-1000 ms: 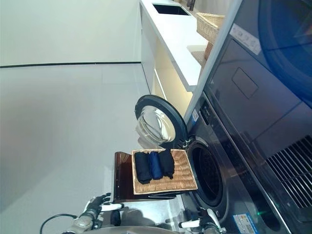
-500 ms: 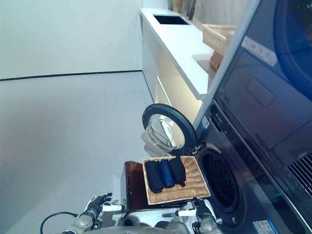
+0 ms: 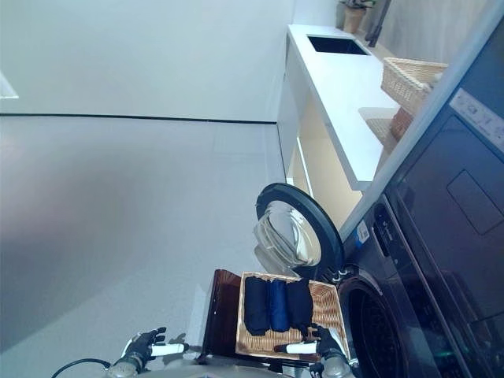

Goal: Pick up the clothes and place them into the washing machine

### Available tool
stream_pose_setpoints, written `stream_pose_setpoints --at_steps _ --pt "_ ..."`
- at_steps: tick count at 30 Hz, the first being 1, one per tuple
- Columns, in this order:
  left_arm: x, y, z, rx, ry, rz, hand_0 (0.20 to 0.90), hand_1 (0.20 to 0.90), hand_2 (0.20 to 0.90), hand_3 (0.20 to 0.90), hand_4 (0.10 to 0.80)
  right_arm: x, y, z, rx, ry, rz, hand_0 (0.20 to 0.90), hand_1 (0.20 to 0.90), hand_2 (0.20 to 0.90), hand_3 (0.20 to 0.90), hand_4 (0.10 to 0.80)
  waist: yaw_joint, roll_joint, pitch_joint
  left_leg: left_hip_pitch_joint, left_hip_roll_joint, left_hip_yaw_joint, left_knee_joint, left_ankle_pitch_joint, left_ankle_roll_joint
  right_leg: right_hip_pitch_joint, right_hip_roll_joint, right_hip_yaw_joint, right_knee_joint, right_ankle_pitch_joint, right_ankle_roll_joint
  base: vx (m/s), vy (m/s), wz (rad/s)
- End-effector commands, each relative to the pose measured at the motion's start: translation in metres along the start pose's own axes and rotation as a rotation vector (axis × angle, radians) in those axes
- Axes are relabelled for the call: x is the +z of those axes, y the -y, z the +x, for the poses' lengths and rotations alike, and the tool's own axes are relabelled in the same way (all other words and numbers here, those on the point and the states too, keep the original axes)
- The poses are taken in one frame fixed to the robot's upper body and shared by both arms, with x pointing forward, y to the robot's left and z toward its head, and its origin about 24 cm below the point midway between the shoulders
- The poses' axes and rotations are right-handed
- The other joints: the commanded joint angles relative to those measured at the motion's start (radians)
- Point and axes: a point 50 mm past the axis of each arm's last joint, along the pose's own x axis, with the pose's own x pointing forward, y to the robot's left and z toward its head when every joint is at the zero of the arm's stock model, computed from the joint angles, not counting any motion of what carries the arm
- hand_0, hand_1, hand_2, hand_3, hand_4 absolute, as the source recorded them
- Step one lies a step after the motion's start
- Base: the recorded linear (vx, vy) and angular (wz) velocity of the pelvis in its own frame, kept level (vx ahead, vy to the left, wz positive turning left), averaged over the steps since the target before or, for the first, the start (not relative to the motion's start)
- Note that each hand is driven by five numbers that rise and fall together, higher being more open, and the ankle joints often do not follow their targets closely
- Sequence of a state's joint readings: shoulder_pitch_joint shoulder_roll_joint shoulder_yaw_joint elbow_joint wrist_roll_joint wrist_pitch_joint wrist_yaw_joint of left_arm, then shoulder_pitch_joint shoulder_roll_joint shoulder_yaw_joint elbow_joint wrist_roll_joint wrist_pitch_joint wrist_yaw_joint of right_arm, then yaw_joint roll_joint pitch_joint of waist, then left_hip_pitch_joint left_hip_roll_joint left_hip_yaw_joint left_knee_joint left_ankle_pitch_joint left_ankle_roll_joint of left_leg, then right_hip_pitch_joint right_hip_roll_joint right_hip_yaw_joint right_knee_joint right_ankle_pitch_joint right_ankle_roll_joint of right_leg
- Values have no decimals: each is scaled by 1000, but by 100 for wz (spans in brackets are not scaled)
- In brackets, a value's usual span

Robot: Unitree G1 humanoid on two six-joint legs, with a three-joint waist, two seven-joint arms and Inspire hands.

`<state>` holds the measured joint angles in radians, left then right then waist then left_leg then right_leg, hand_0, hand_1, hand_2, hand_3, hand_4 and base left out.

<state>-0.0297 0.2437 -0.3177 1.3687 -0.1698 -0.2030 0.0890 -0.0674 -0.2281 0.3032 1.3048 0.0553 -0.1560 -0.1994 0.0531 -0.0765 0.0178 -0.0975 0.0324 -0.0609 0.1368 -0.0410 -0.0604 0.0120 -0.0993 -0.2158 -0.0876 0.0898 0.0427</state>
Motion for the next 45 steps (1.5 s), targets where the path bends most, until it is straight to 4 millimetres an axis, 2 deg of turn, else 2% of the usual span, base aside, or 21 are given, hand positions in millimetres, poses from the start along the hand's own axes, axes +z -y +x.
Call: stream_pose_setpoints --at_steps 1,6,8,9,10,13,16,20,22,23,25,26,27,28,29,34,36,41,42,43,45 --pt "23 8 4 -2 73 -10 900 900 900 900 800 25 19 6 -78 90 64 900 900 900 900 800 -7 -6 -15 -1 -4 3 -123 76 8 37 -23 52 23 -29 58 94 87 -38" --pt "9 0 2 17 33 -7 900 900 900 900 800 24 16 6 -57 78 20 900 900 900 900 800 25 7 -40 48 -37 43 -150 54 42 15 -73 69 81 -25 81 84 153 -32" --pt "10 -7 2 34 30 -7 900 900 900 900 800 32 15 8 -58 82 35 900 900 900 900 800 51 38 -21 55 -28 83 -140 48 56 -34 -94 -26 209 -45 78 -33 139 -59" --pt "10 -7 2 34 30 -7 900 900 900 900 800 32 16 8 -58 82 35 900 900 900 900 800 51 38 -21 54 -28 83 -139 47 57 -35 -95 -26 211 -47 78 14 72 -78" --pt "8 -9 2 24 25 2 900 900 900 900 800 29 15 8 -47 70 38 900 900 900 900 800 51 36 -25 63 -41 87 -136 41 54 -16 -90 -67 174 -53 73 78 27 -62" --pt "4 -10 1 20 15 -4 900 900 900 900 800 25 13 7 -37 59 23 900 900 900 900 800 52 30 -41 78 -46 76 -150 41 52 5 -79 -48 136 -46 71 93 -2 -14" --pt "-3 -8 0 17 -7 -22 900 900 900 900 800 23 14 7 -41 53 5 900 900 900 900 800 62 27 -59 100 -43 75 -179 43 45 40 -77 -69 79 -41 77 134 -38 8" --pt "8 -5 2 13 28 -26 900 900 900 900 800 35 23 10 -87 78 -4 900 900 900 900 800 61 34 -26 63 -39 54 -188 63 34 22 -77 -94 76 -48 72 -43 -47 18" --pt "39 -4 6 25 136 -32 900 900 900 900 800 62 43 13 -171 150 8 900 900 900 900 800 55 52 40 -50 -43 38 -131 70 24 -55 -93 -121 105 -47 66 -254 -59 41" --pt "39 -4 6 25 137 -32 900 900 900 900 800 62 43 14 -172 151 9 900 900 900 900 800 53 52 36 -58 -43 37 -127 69 24 -61 -93 -122 107 -47 65 -291 -34 45" --pt "64 -3 7 34 226 -41 900 900 900 900 800 94 63 15 -243 227 9 900 900 900 900 800 50 73 92 -146 -48 38 -69 72 23 -154 -108 -117 157 -43 60 -327 2 40" --pt "81 -3 7 46 293 -71 900 900 900 900 800 120 75 14 -288 293 2 900 900 900 900 800 48 84 117 -232 -51 49 -24 74 27 -254 -116 -97 211 -39 57 -293 10 18" --pt "81 -3 7 46 293 -71 900 900 900 900 800 120 75 14 -288 293 2 900 900 900 900 800 49 84 115 -235 -51 49 -23 73 27 -257 -116 -96 212 -39 57 -263 20 -1" --pt "91 -5 6 59 333 -107 900 900 900 900 800 141 83 12 -320 345 0 900 900 900 900 800 54 92 128 -294 -51 56 5 74 30 -328 -122 -80 249 -39 54 -110 6 -3" --pt "94 -6 6 65 348 -133 900 900 900 900 800 148 88 11 -336 361 0 900 900 900 900 800 57 93 130 -316 -49 60 11 75 31 -355 -124 -74 262 -42 54 -121 -3 -21" --pt "102 -8 3 71 405 -195 900 900 900 900 800 169 102 7 -390 402 14 900 900 900 900 800 73 103 142 -374 -49 63 24 78 33 -422 -132 -60 291 -47 54 -27 -2 -12" --pt "116 -8 -4 57 498 -248 900 900 900 900 800 184 115 2 -431 429 40 900 900 900 900 800 86 117 157 -400 -49 70 24 81 35 -459 -137 -52 301 -45 56 -11 15 -9" --pt "126 -8 -13 38 589 -291 900 900 900 900 800 198 135 -3 -508 436 63 900 900 900 900 800 103 135 169 -409 -50 70 23 58 29 -477 -140 -37 316 -71 66 50 0 -2" --pt "131 -9 -16 33 619 -304 900 900 900 900 800 202 143 -6 -535 439 77 900 900 900 900 800 107 143 178 -425 -54 74 22 84 36 -492 -142 -42 311 -47 57 41 24 -4" --pt "131 -8 -18 25 635 -312 900 900 900 900 800 205 147 -7 -550 437 79 900 900 900 900 800 113 147 177 -414 -53 72 23 56 30 -484 -142 -32 318 -74 66 39 27 -4" --pt "134 -7 -22 12 664 -316 900 900 900 900 800 210 159 -11 -590 432 92 900 900 900 900 800 121 159 184 -417 -55 75 25 55 31 -490 -142 -28 322 -75 65 88 35 -5"
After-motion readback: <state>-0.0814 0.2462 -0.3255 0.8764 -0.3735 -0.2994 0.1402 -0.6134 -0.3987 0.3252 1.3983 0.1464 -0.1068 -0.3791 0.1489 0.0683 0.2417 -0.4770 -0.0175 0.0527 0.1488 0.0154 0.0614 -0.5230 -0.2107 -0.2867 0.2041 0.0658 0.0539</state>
